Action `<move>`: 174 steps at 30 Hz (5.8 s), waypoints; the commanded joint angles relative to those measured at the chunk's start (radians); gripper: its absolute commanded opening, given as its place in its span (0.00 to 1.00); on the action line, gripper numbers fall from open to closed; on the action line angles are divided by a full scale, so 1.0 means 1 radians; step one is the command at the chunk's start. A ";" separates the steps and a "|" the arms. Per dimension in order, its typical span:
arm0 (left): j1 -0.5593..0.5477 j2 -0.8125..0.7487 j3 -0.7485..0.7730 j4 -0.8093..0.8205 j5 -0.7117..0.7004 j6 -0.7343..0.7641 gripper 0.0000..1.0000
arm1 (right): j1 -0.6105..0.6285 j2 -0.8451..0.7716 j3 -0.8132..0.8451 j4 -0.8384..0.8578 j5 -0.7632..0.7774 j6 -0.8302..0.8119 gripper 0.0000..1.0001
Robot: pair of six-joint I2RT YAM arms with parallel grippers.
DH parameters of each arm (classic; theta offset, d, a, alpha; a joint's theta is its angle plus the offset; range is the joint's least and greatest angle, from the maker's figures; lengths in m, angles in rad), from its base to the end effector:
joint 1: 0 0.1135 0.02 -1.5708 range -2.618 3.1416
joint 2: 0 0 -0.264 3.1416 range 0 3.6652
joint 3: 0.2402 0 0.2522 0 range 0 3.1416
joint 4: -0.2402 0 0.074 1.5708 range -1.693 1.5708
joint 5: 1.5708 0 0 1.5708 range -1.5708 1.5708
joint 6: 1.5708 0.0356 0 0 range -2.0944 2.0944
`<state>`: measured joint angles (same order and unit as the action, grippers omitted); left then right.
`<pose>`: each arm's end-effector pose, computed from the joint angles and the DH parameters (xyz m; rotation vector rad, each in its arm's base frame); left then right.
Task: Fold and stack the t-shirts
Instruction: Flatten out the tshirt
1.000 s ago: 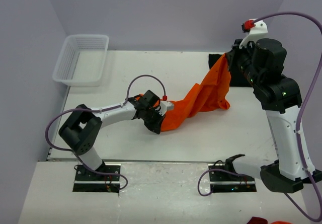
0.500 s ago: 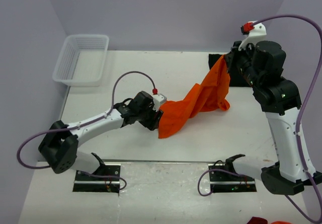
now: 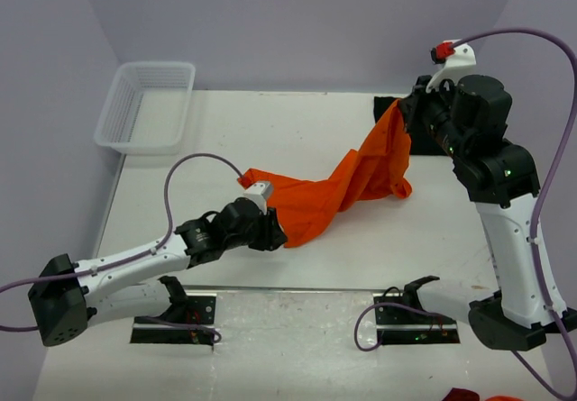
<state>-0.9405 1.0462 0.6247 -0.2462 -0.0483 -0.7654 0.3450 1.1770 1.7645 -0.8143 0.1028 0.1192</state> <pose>0.1322 -0.1782 0.2287 0.1806 2.3771 -0.8329 0.1856 0.0628 0.5184 -0.1297 1.7981 0.2394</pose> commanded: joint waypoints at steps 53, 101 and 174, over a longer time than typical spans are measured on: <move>0.057 0.528 -0.063 0.177 0.057 -0.624 0.24 | 0.063 -0.128 -0.059 0.032 0.032 -0.015 0.00; 0.855 0.713 1.555 -0.254 0.197 0.709 0.00 | -0.092 0.575 0.772 0.127 0.100 -0.177 0.00; 0.941 0.611 0.811 -0.170 0.229 0.522 0.00 | 0.023 0.027 -0.438 0.261 0.127 0.096 0.00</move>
<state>-0.0025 1.7985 1.4467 -0.4530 0.2253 -0.2020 0.3576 1.4017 1.2869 -0.5972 0.1677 0.1341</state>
